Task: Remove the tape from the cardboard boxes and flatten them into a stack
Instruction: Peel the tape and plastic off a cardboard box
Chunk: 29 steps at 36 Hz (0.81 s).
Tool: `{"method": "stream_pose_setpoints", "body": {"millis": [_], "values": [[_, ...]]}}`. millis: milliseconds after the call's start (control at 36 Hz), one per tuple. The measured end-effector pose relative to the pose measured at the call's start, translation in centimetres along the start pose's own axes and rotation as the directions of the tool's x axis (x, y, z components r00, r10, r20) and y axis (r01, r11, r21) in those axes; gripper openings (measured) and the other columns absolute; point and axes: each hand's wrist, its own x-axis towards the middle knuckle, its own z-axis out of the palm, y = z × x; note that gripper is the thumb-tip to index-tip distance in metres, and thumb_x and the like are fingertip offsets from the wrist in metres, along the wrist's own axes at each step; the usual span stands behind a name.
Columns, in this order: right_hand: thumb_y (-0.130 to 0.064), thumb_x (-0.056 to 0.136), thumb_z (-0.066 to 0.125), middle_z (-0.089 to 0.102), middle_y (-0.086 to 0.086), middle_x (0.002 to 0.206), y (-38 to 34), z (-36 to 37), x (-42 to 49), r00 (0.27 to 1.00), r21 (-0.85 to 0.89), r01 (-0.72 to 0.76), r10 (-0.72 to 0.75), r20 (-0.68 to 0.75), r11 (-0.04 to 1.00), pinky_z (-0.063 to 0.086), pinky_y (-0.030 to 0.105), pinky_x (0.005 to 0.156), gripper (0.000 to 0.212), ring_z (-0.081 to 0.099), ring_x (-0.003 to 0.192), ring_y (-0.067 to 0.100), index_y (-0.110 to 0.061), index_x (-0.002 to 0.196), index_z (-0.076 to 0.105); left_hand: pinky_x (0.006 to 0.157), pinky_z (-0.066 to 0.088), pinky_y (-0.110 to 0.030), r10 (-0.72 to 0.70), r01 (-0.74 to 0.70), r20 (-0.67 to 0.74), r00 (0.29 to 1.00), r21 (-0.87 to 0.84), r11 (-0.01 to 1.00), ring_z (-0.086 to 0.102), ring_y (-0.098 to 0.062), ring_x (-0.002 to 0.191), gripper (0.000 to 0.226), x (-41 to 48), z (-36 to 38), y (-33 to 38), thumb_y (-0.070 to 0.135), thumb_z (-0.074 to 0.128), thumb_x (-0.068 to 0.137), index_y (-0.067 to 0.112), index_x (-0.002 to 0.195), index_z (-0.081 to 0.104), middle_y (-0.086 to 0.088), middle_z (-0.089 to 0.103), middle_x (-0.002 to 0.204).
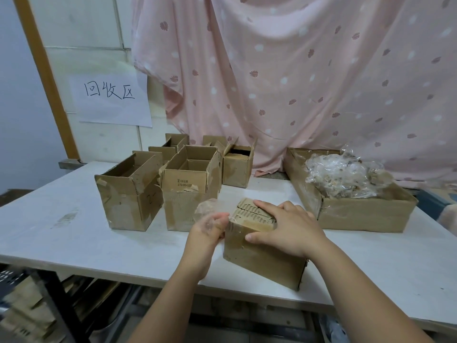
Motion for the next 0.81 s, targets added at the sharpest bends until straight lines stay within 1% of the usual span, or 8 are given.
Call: {"method": "stream_pose_setpoints", "body": {"millis": [111,194,278,361,528,694,750,806], "values": [[-0.081,0.067,0.052,0.039,-0.001,0.137,0.0,0.0,0.1,1.000,0.001,-0.001,0.001,-0.002,1.000,0.024,0.037,0.104,0.087,0.033,0.130,0.022,-0.058,0.142,0.014,0.101,0.045,-0.046,-0.037,0.034,0.033,0.999,0.099,0.995,0.062,-0.020,0.108,0.059,-0.1,-1.1,0.0,0.057,0.076,0.061,0.015,0.100,0.064,-0.004,0.069,0.111],[-0.081,0.067,0.051,0.038,0.000,0.138,0.0,-0.1,0.1,1.000,-0.001,0.001,-0.001,0.015,1.000,0.023,0.037,0.105,0.087,0.032,0.131,0.022,-0.058,0.142,0.013,0.102,0.045,-0.043,-0.103,0.100,-0.015,0.995,-0.149,0.984,0.060,-0.022,0.108,0.043,-0.5,-1.5,-0.4,0.038,0.077,0.068,0.009,0.092,0.056,-0.013,0.064,0.111],[-0.081,0.068,0.051,0.037,0.001,0.138,-0.1,-0.2,0.0,1.000,-0.007,0.006,-0.006,0.023,1.000,0.023,0.037,0.105,0.087,0.031,0.131,0.022,-0.058,0.142,0.012,0.102,0.045,-0.044,-0.120,0.132,0.056,0.991,-0.458,0.879,0.061,-0.031,0.111,0.038,-0.8,-1.3,-0.8,0.021,0.061,0.077,-0.004,0.105,0.052,-0.023,0.063,0.117],[-0.081,0.069,0.050,0.037,0.001,0.139,-0.1,-0.1,0.0,1.000,-0.009,0.004,-0.004,0.023,1.000,0.024,0.038,0.105,0.086,0.031,0.132,0.023,-0.058,0.143,0.012,0.095,0.051,-0.038,-0.074,0.119,0.106,0.992,-0.533,0.837,0.059,-0.032,0.116,0.042,-0.7,-1.1,-0.9,0.017,0.054,0.084,-0.006,0.118,0.044,-0.025,0.060,0.124],[-0.081,0.069,0.050,0.037,0.002,0.139,-0.1,-0.2,0.0,1.000,-0.016,0.008,-0.008,0.027,1.000,0.023,0.038,0.104,0.086,0.031,0.131,0.023,-0.058,0.142,0.012,0.092,0.052,-0.039,-0.016,-0.036,-0.110,0.994,-0.450,0.892,0.067,-0.028,0.102,0.023,-1.9,-0.3,-0.5,0.021,0.058,0.080,0.000,0.085,0.051,-0.019,0.070,0.103],[-0.081,0.069,0.049,0.035,0.003,0.141,0.0,-0.2,0.1,0.999,-0.019,-0.003,0.004,0.045,1.000,0.020,0.039,0.107,0.086,0.029,0.134,0.025,-0.058,0.142,0.010,0.082,0.056,-0.040,-0.137,-0.050,-0.298,0.945,-0.543,0.839,0.069,-0.031,0.094,0.018,-3.1,0.7,-0.2,0.018,0.049,0.094,0.003,0.084,0.051,-0.014,0.066,0.083],[-0.082,0.069,0.049,0.035,0.004,0.141,0.0,-0.1,0.2,0.999,-0.022,-0.010,0.011,0.042,1.000,0.020,0.040,0.107,0.086,0.028,0.134,0.025,-0.058,0.142,0.010,0.079,0.054,-0.039,-0.186,-0.041,-0.306,0.934,-0.606,0.794,0.066,-0.031,0.095,0.023,-3.0,0.4,0.1,0.025,0.045,0.096,0.004,0.105,0.050,-0.011,0.060,0.091],[-0.082,0.069,0.049,0.035,0.004,0.141,0.0,0.0,0.1,0.999,-0.026,-0.009,0.011,0.042,1.000,0.020,0.040,0.107,0.086,0.028,0.133,0.025,-0.058,0.142,0.011,0.072,0.056,-0.033,-0.170,-0.019,-0.281,0.944,-0.563,0.826,0.066,-0.023,0.089,0.053,-2.6,-0.3,0.2,0.038,0.050,0.088,0.010,0.131,0.038,-0.009,0.053,0.110]]}}
